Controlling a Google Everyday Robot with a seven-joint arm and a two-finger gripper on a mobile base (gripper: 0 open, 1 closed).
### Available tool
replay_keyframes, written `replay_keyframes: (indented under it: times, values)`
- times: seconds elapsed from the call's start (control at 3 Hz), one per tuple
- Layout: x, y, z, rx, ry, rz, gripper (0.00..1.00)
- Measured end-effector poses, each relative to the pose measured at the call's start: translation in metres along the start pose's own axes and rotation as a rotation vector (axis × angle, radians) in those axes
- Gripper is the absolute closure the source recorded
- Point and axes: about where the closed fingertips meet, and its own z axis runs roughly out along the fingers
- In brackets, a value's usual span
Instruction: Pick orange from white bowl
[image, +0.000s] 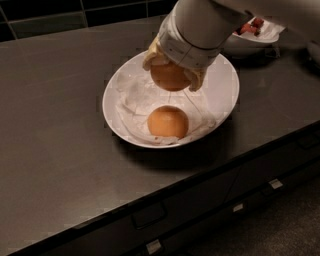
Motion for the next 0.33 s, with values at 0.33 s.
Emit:
replay_keyframes:
  times: [0.33]
  values:
    - [0.0009, -0.0016, 0.0, 0.006, 0.004, -0.001, 1.0]
